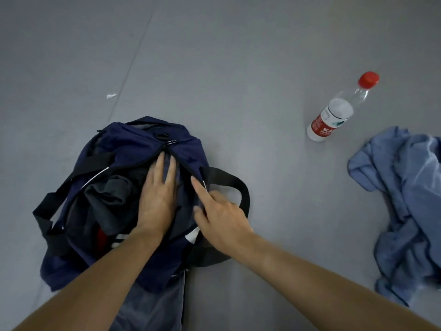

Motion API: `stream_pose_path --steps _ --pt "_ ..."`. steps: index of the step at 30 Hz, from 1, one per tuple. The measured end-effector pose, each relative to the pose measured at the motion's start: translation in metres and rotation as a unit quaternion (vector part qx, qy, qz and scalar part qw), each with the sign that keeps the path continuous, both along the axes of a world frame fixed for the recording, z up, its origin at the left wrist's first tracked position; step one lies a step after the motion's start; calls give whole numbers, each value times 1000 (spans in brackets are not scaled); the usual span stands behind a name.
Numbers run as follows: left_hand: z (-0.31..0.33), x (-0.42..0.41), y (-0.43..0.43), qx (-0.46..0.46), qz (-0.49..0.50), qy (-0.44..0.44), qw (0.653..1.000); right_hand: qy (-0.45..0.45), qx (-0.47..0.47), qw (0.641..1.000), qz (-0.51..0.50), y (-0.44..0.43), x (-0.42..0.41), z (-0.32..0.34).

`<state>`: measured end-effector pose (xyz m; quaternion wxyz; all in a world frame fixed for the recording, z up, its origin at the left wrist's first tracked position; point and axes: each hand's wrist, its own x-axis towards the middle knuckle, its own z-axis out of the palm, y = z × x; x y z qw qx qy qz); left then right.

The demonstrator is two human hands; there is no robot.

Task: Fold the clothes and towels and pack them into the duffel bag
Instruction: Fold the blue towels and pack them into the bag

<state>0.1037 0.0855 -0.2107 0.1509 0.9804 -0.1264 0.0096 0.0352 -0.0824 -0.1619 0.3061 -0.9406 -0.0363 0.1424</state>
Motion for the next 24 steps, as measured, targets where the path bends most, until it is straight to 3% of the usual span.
stream_pose_path --steps 2,6,11,15,20,24 --pt "5 -16 4 -24 -16 -12 1000 20 46 998 39 -4 -5 6" --pt "56 -23 -14 -171 106 -2 980 -1 63 998 25 -46 -13 23" --pt "93 -47 -102 -156 -108 -28 981 -38 -13 985 -169 -165 -31 28" --pt "80 -67 -179 -182 -159 36 970 -106 -174 935 -290 -277 -62 19" --pt "67 -93 -233 -175 -173 67 967 31 -300 878 -373 -383 -94 10" --pt "74 -99 -236 -133 -190 90 968 84 -301 861 -403 -429 -117 4"
